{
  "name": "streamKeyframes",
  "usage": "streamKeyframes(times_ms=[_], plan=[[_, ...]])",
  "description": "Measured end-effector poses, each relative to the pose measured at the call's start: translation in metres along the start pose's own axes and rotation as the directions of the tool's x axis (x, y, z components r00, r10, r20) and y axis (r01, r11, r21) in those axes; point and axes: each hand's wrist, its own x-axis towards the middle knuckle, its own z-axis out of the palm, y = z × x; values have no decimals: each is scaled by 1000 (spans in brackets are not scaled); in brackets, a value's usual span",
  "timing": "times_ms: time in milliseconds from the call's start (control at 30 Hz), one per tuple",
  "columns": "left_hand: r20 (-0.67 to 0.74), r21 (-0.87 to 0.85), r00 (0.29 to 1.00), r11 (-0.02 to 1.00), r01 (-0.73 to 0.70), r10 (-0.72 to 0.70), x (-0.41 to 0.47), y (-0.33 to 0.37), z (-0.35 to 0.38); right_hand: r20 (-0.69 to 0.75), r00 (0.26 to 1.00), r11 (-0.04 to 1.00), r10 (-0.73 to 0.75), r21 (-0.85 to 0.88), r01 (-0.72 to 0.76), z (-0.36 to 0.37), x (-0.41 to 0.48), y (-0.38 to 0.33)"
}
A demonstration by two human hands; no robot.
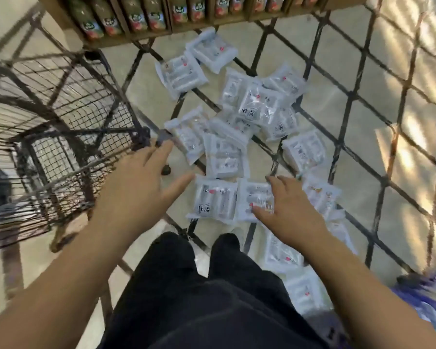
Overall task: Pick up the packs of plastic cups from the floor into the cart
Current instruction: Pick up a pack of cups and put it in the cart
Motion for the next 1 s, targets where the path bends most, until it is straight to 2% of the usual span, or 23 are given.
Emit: streamKeyframes(times_ms=[67, 200, 367, 500, 700, 833, 933, 1000], plan=[[11, -46, 999, 998, 50, -50, 19, -3, 44, 17, 1000, 1000, 3, 1, -3, 24, 38, 19], [119, -79, 988, 991, 111, -101, 69, -20, 161, 10, 998, 998, 58, 34, -58, 101, 126, 56], [211, -112, 975, 989, 101, -75, 162, -62, 345, 64, 987, 988, 149, 41, -151, 252, 243, 108], [252, -129, 957, 975, 179, -142, 227, -112, 504, 103, 977, 976, 188, 94, -198, 391, 336, 146], [324, -147, 926, 957, 251, -194, 271, -147, 705, 144, 953, 956, 266, 89, -280, 543, 430, 190], [415, -203, 879, 917, 342, -236, 281, -155, 775, 132, 930, 922, 344, 139, -361, 591, 453, 211], [414, -421, 868, 788, 449, -274, 283, -163, 790, 146, 905, 887, 399, 188, -422, 608, 465, 211], [455, -492, 842, 706, 509, -290, 282, -168, 796, 184, 885, 832, 427, 304, -465, 613, 471, 207]])
